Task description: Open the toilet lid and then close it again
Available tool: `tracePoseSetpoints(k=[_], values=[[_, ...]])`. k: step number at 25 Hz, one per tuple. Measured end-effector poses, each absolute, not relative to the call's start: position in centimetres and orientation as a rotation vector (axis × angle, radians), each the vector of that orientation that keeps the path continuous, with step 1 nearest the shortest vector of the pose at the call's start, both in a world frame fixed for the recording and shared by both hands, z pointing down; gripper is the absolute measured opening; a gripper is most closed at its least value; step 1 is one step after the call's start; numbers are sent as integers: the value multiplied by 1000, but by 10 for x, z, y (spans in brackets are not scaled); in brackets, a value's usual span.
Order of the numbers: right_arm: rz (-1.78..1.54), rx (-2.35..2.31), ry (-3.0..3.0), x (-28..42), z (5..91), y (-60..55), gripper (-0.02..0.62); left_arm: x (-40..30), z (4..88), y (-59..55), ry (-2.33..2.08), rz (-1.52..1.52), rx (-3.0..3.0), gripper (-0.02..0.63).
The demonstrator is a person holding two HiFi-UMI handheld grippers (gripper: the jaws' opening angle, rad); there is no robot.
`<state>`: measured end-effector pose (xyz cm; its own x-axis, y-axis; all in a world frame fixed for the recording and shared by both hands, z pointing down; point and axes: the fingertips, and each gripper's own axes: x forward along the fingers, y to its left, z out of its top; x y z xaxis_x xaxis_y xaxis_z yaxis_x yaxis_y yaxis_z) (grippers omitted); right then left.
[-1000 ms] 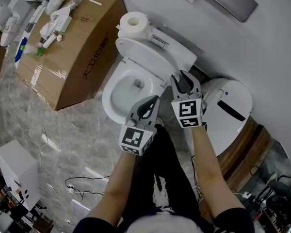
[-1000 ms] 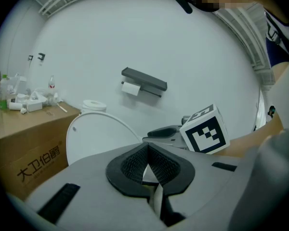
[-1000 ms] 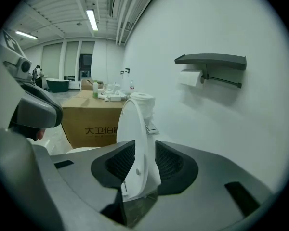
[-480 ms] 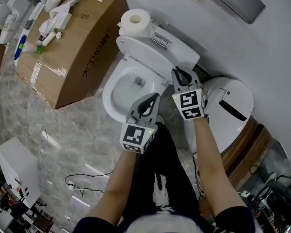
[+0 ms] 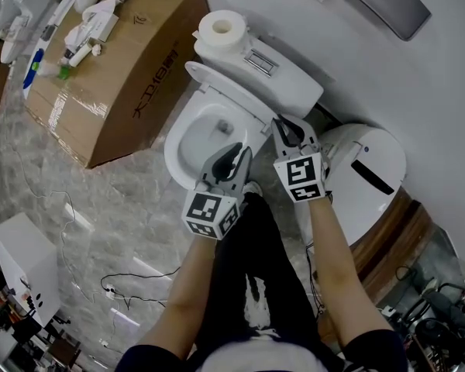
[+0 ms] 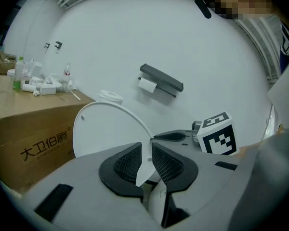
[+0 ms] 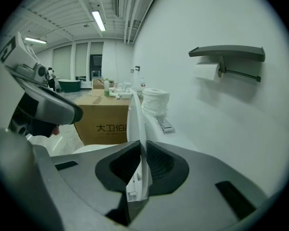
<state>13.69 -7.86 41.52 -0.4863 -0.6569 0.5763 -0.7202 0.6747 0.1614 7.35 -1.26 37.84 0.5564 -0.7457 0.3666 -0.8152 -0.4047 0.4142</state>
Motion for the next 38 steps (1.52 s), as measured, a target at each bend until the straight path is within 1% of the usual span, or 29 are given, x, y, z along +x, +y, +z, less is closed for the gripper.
tracePoseSetpoints(k=[5,7,15,20,23,38], values=[[154,1016,-2304,127,415,-63,37,58,390,-10,-1257,85,2116,62],[139,992,-2308,123,415,-56,37,52,397,-8,-1245,60,2063,85],[140,943,-2333,109,418,-34,37,39,410,-2,-1233,-3,1973,104],[174,903,-2366,97,421,-17,37,31,422,2,-1173,-137,1847,106],[123,861,-2368,89,424,-7,37,27,428,6,-1154,-172,1800,106],[156,682,-2385,61,441,35,49,13,431,26,-1136,-206,1794,101]])
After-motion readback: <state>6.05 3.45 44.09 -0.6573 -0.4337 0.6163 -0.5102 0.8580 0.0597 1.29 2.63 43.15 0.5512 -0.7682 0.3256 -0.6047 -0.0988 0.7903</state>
